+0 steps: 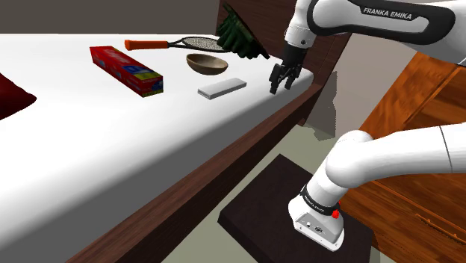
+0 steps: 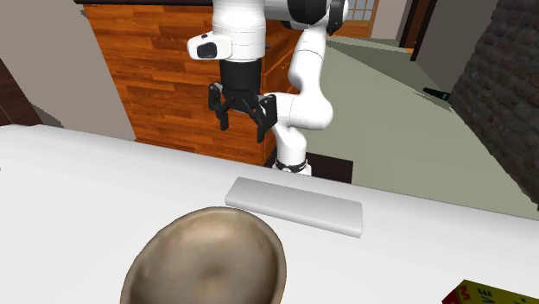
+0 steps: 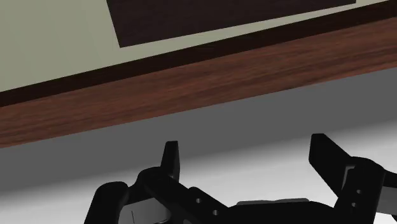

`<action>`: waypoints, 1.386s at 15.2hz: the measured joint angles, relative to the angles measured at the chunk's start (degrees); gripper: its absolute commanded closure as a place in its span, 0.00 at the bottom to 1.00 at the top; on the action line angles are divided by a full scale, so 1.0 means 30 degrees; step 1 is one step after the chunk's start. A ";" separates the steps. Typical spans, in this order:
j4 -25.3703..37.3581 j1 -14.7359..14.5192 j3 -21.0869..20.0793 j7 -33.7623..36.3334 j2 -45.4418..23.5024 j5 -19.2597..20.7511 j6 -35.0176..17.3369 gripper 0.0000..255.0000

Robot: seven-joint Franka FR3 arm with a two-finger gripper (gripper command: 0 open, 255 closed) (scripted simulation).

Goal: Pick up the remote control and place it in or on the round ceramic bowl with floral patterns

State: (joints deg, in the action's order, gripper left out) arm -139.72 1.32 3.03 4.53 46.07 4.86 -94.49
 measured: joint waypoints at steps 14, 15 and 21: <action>0.5478 0.3498 -0.7272 1.8772 -0.5685 -0.4121 -0.0066 0.00; 0.6116 0.3836 -0.7731 2.0316 -0.6286 -0.4201 -0.0050 0.00; 0.8118 0.4999 -0.9323 2.6027 -0.8867 -0.4113 -0.0673 0.00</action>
State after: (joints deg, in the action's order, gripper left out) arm -115.36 16.32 -24.94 82.62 19.47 -7.48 -96.51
